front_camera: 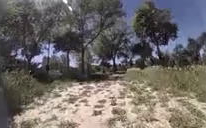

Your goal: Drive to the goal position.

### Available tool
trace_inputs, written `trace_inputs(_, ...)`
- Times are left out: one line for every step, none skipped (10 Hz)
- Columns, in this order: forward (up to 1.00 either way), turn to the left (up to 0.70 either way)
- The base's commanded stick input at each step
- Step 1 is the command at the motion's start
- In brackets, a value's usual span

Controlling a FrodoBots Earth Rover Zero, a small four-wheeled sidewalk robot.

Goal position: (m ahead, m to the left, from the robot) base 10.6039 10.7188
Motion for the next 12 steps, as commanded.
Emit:
trace_inputs(0.85,0.0)
trace_inputs(0.85,0.0)
trace_inputs(0.85,0.0)
trace_inputs(0.85,0.0)
trace_inputs(0.85,0.0)
trace_inputs(0.85,0.0)
trace_inputs(0.85,0.0)
trace_inputs(0.76,0.0)
trace_inputs(0.29,0.0)
trace_inputs(0.0,-0.2)
trace_inputs(0.0,-0.77)
trace_inputs(0.0,-0.85)
